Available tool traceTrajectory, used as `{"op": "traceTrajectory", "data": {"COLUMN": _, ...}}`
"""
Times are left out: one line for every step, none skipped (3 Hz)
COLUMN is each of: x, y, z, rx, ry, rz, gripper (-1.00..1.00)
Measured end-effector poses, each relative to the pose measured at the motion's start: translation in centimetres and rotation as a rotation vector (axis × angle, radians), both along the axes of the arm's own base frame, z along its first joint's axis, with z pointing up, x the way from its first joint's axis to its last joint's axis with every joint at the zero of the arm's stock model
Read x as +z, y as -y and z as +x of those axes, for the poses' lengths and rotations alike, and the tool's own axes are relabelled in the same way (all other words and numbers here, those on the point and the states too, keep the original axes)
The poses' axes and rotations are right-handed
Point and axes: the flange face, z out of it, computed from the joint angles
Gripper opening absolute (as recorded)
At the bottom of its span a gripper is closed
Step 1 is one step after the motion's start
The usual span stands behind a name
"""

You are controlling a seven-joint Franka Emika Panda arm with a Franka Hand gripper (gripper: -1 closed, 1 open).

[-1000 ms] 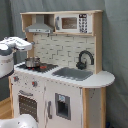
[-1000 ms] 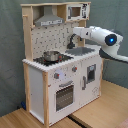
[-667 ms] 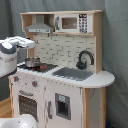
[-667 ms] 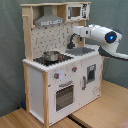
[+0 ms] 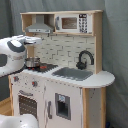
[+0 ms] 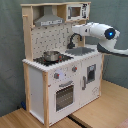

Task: Play with the kitchen

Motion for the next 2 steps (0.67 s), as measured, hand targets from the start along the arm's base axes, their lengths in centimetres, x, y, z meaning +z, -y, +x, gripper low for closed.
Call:
{"op": "traceTrajectory", "data": {"x": 0.2, "y": 1.6, "z": 1.7, "rx": 0.03, "ry": -0.016, "rz": -0.028, "gripper": 1.0}}
{"op": "traceTrajectory", "data": {"x": 0.6, "y": 3.1, "z": 3.3, "rx": 0.058, "ry": -0.025, "rz": -0.047, "gripper": 1.0}}
